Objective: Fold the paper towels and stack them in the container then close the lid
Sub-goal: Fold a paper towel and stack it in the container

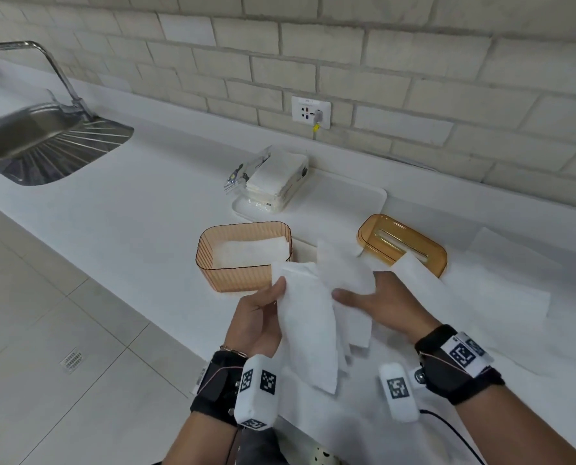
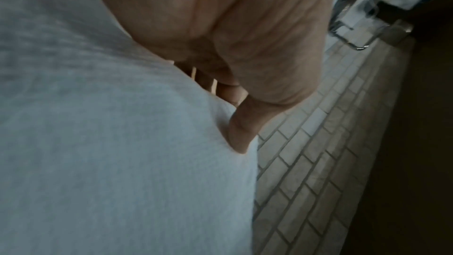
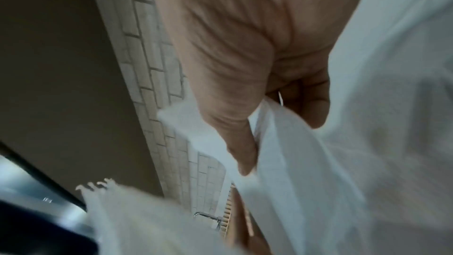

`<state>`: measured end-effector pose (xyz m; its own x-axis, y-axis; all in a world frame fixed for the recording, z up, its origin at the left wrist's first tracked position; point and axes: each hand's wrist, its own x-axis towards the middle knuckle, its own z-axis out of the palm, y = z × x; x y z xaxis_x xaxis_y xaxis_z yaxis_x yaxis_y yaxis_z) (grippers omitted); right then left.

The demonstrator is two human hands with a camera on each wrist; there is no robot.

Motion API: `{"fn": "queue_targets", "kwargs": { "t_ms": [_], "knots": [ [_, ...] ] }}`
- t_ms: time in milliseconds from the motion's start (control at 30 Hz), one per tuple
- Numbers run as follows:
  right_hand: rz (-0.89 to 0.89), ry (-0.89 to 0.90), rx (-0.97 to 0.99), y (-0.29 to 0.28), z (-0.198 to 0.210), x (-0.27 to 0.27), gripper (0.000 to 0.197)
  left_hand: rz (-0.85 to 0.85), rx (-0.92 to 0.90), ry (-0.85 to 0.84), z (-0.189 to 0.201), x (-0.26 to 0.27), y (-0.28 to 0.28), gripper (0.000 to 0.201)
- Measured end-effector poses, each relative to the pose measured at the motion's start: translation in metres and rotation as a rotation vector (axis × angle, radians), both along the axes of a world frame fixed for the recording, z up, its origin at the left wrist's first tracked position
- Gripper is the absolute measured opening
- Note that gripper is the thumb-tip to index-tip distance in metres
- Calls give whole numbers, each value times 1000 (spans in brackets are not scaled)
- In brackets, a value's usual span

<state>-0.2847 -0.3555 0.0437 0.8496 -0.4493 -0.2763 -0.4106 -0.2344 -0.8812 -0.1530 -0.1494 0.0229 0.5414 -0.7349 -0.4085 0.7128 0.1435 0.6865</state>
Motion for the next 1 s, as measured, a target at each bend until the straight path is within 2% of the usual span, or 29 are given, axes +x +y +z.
{"fn": "queue_targets", "kwargs": {
  "t_ms": [33,133,267,367,433,500,567,633,667,700,733,767,833,900,1000],
  "knots": [
    [5,-18,-25,-3,0,0,39,-41,11,10,-2,-2,-8,68],
    [20,-29,-104,-6,0,2,9,-119,41,-1,-5,-6,-34,69],
    [91,35,-181,-12,-5,1,23,-204,66,-29,-9,-7,-57,69],
    [177,172,-259,-16,-1,-2,41,-174,90,-79,-12,-3,-65,62],
    [251,221,-265,-18,1,-4,43,-170,79,-95,-14,-2,-69,60],
    [288,236,-224,-20,2,-8,37,-160,73,-102,-17,-1,-72,60],
    [217,149,-86,-23,5,-13,40,-129,72,-130,-15,1,-73,59],
    [60,29,98,-31,6,-15,38,-79,90,-155,-17,9,-69,61],
    [9,-11,70,-38,3,-15,31,-57,105,-160,-18,15,-64,60],
    [17,9,-62,-46,-1,-13,21,-35,111,-156,-20,20,-59,57],
    [74,81,-215,-54,-10,-10,23,-22,114,-151,-22,25,-53,55],
    [159,175,-358,-57,-17,-6,38,-18,121,-159,-27,30,-47,56],
    [329,293,-513,-56,-29,7,68,-40,146,-196,-28,35,-39,50],
    [513,311,-616,-48,-33,24,88,-85,141,-193,-22,36,-32,22],
    [705,345,-792,-38,-34,51,104,-149,142,-153,-20,38,-23,19]
  ]
}}
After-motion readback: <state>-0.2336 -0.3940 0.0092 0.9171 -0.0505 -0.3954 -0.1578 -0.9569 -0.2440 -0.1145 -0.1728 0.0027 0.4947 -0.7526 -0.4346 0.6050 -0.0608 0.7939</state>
